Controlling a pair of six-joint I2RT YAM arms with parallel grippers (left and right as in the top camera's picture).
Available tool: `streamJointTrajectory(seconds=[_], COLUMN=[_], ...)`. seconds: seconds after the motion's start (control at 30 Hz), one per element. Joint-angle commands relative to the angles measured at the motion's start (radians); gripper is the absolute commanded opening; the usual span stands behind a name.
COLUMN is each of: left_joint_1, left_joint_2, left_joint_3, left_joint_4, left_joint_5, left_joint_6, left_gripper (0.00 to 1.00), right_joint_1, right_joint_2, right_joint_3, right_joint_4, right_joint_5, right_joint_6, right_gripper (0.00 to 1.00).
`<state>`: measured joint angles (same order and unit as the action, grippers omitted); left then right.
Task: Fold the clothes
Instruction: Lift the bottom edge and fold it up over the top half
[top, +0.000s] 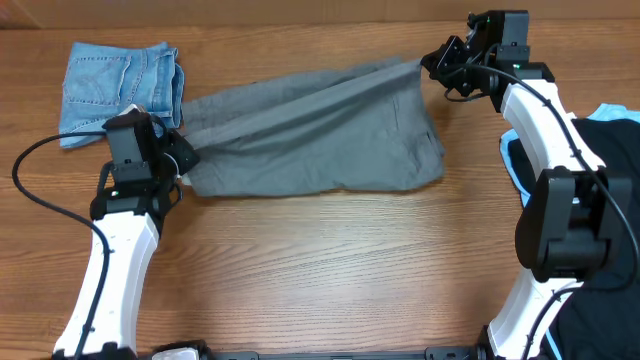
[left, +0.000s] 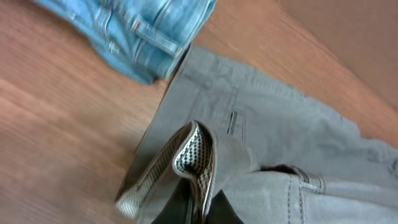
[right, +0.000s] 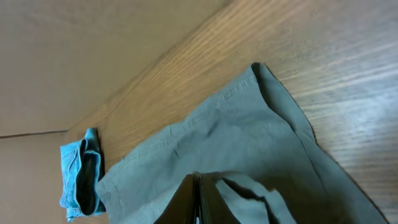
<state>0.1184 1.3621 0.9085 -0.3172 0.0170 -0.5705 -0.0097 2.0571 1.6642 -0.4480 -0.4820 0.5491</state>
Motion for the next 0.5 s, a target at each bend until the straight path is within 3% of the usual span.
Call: streamJointTrajectory(seconds=[0.0,0.37,0.43,0.47], left_joint_1=[0.017,0.017,0.017,0.017], left_joint_2=[0.064,0.154,0.154,0.154], left_joint_3=[-0.003,-0.003,-0.003,-0.003], left_joint_4=[0.050,0.210,0.241,0.254], left_joint_5=[-0.096,-0.095,-0.094,-0.095], left_joint_6=[0.010,-0.017,-0.017,-0.017], left_gripper=[0.07,0.09,0.15,0.27], right_joint_1=[-0.018,0.003,0.011,0.017], right_joint_2=[0.016,0.032,0.032,0.032], right_joint_3=[0.031,0.030,0.030,0.030], right_joint_4=[0.035,0.101,0.125,0.133], right_joint_5=[0.058,0.060,0.066,0.075], right_joint_6=[-0.008,-0.008,-0.008,-0.008], right_gripper=[0.05,0.06,0.09,0.17])
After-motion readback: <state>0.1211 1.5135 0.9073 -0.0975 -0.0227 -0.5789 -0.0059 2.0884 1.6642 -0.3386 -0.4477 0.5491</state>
